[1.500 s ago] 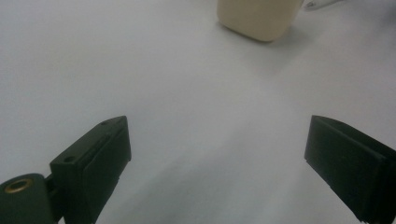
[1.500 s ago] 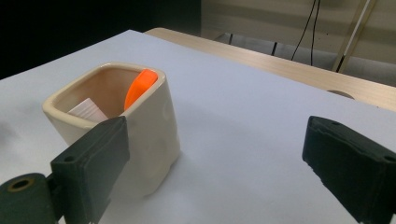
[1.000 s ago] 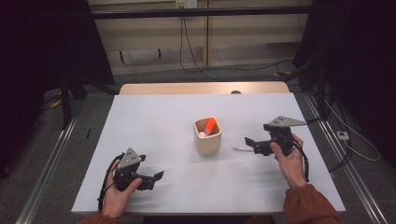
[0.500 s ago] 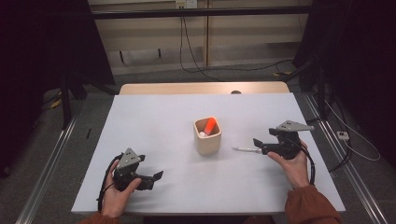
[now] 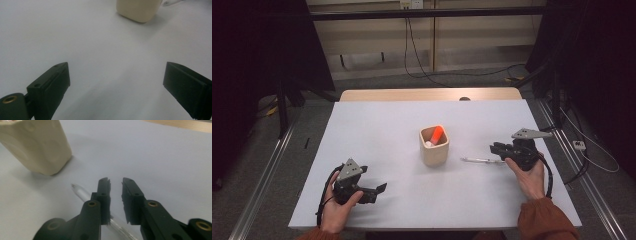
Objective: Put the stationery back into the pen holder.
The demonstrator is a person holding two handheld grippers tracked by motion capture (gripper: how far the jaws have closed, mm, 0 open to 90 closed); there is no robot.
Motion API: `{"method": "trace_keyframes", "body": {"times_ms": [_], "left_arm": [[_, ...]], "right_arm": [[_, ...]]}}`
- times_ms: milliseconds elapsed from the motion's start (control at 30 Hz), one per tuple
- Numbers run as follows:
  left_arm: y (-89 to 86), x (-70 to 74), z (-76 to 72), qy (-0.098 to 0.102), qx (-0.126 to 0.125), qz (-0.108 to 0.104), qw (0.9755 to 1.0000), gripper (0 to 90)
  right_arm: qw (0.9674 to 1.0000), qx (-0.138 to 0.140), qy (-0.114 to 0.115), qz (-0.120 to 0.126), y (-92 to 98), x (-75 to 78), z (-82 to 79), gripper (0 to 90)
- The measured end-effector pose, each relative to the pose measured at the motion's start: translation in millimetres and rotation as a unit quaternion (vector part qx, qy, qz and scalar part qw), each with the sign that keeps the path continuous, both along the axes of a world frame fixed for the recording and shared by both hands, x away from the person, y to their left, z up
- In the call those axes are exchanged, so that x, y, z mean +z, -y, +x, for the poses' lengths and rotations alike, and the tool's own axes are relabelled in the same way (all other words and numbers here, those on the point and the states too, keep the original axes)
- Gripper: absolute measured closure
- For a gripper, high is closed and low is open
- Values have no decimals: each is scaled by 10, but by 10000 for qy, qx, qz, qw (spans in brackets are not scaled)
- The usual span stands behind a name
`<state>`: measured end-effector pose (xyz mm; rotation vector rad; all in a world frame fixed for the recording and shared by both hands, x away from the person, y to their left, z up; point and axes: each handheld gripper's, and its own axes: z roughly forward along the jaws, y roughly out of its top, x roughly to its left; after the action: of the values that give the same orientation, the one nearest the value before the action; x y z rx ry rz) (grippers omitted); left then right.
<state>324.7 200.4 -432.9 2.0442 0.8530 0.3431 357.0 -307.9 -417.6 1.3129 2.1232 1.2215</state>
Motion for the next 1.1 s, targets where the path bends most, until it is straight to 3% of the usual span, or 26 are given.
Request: {"method": "trace_keyframes", "body": {"times_ms": [100, 300, 600, 833, 1100], "left_arm": [[1, -2, 1, 6, -3, -10, 10000, 70], [1, 3, 2, 11, -4, -11, 10000, 70], [6, -2, 1, 8, -12, -10, 10000, 70], [-2, 1, -1, 12, -13, -5, 10000, 70], [0, 2, -4, 3, -8, -15, 10000, 70]], "right_arm": [[9999, 6, -77, 135, 20, -10, 2, 900], [9993, -20, -336, -145, 24, -77, 68, 900], [9979, -16, -544, -359, 51, -165, 141, 900], [9944, 84, -796, -691, 7, -272, 197, 900], [9923, 51, -932, -818, 35, -312, 208, 900]]}}
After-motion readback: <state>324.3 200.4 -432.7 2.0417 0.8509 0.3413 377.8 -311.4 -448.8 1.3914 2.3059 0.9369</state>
